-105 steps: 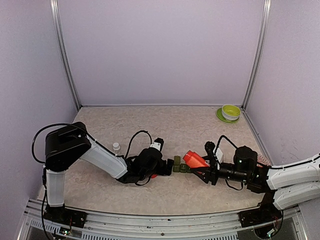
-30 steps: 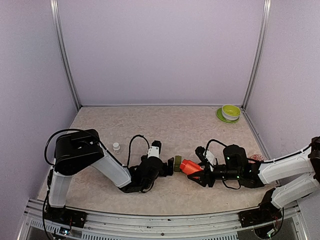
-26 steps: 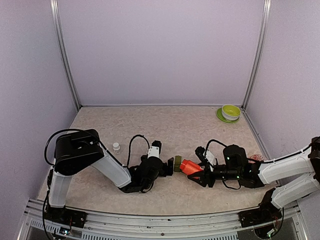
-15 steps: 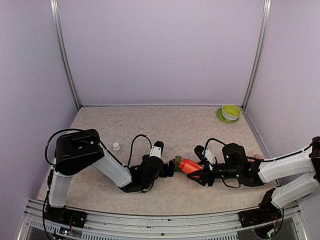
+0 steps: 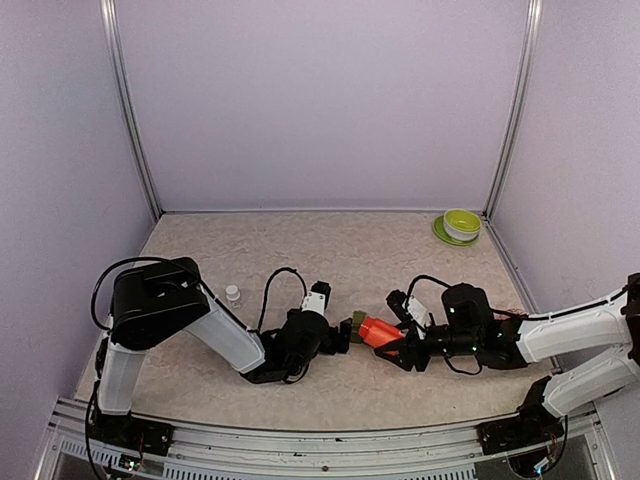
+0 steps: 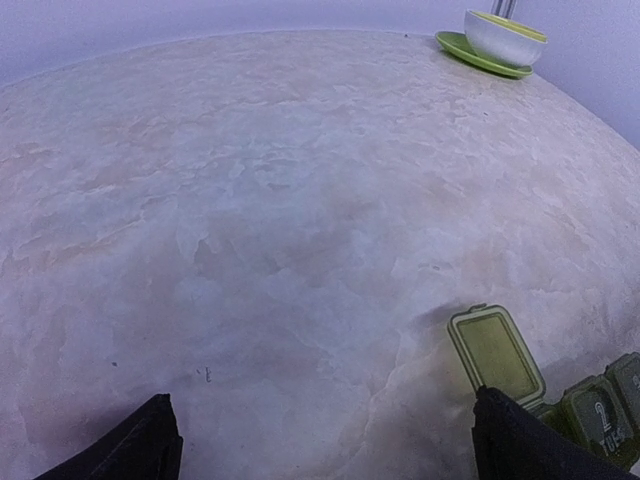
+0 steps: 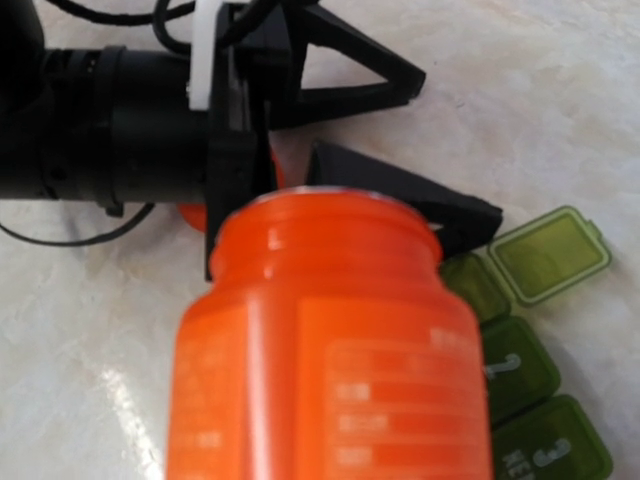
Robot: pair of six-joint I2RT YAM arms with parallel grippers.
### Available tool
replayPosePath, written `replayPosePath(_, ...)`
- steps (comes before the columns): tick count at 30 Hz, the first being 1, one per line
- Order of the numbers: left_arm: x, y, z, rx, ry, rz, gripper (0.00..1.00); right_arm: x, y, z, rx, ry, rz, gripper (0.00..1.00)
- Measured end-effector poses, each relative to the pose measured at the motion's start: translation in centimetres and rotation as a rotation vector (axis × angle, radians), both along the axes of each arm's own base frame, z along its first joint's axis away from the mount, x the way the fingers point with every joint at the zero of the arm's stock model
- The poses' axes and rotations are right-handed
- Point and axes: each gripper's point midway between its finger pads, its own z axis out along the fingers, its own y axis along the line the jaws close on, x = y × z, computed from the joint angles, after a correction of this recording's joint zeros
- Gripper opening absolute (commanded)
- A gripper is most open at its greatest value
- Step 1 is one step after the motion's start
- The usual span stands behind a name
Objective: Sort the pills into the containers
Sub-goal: Pour the pill into the compartment of the pill container.
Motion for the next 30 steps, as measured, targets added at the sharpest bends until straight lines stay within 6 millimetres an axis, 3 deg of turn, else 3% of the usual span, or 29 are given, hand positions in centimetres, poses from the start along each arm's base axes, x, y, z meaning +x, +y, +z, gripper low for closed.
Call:
replayPosePath(13,0.4,-0.3,0.4,-0.054,0.003,-0.020,0.99,0.5,0.4,-0.4,-0.035,0.023,-0.005,0.18)
replayPosePath(21,0.5,-0.4,0.4,-0.063,0.000,-0.022,0.99,0.4,0.1,-2.0,-0.085,0.057,-0.008,0.18)
replayPosePath(30,0.6,-0.5,0.5,-0.075,-0.006,-0.023,0.99,0.9,0.2,-2.4,-0.101,0.062,-0.015,0.18)
